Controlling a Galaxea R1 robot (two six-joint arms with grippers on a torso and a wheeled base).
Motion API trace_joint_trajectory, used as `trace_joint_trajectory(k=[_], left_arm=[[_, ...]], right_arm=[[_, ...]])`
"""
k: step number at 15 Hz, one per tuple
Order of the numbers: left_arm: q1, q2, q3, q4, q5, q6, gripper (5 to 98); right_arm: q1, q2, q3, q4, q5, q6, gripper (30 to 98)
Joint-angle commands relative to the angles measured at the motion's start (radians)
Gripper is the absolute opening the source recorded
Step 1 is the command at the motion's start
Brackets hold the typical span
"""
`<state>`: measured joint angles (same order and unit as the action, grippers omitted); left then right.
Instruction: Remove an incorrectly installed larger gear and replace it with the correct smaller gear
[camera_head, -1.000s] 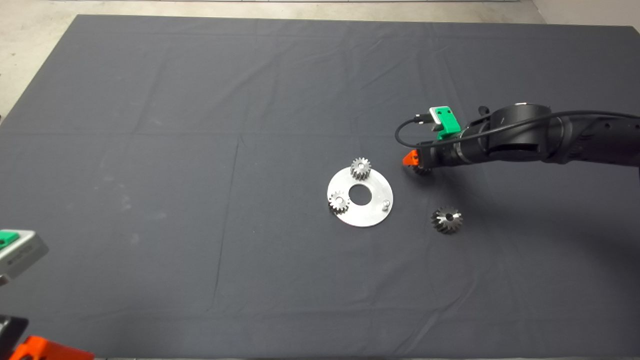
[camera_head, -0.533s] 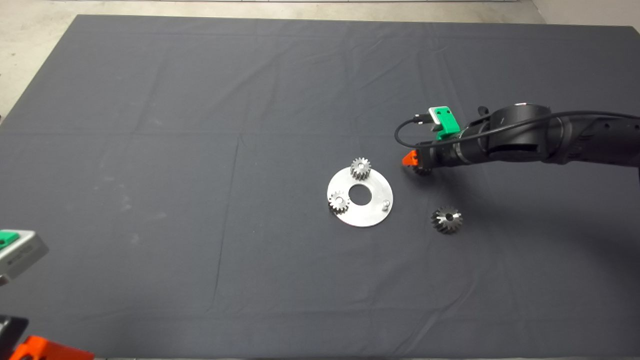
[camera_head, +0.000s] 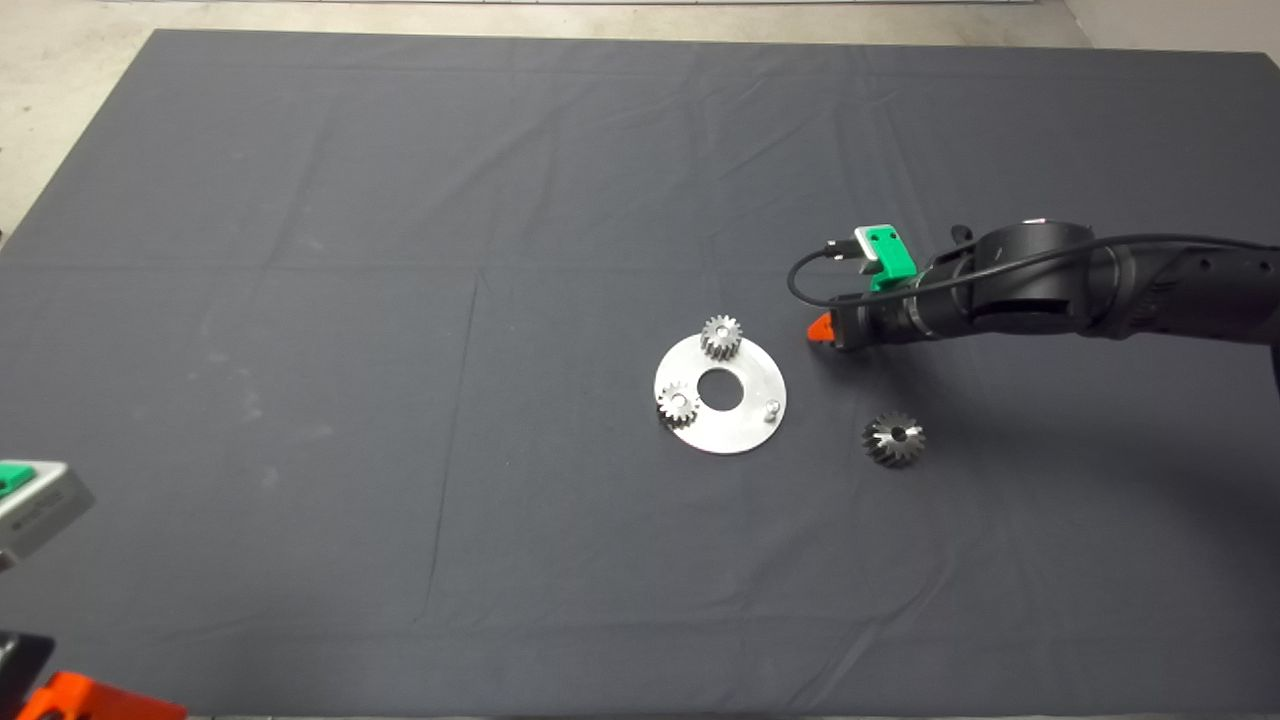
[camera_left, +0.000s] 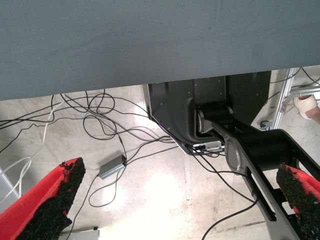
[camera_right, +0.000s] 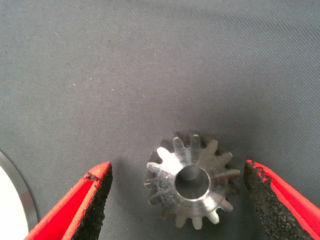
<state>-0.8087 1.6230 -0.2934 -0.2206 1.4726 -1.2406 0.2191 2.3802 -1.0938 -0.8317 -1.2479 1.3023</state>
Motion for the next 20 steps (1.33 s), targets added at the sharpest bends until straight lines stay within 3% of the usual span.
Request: trace_joint_trajectory(k=[1,3,6,11,20], left_arm=[[0.000,-0.001,0.013,-0.017,0.005,0.001,98.3],[0.000,-0.001,0.013,-0.017,0.005,0.003,98.3],[0.002,0.001,0.013,-0.017,0.005,0.002,98.3],[0.000,0.000,0.013,-0.017,0.005,0.001,98.3],[0.000,-0.001,0.013,-0.017,0.005,0.003,98.3]], right_arm=[[0.014,-0.003,-0.013,0.006,0.007,0.003,69.8],[0.013,-0.002,-0.015,0.005,0.008,0.002,69.3],[0.013,-0.002,-0.023,0.005,0.033,0.000,65.9],[0.012,0.001,-0.029,0.005,0.036,0.000,55.6],[0.003,0.000,-0.029,0.005,0.034,-0.003,46.4]])
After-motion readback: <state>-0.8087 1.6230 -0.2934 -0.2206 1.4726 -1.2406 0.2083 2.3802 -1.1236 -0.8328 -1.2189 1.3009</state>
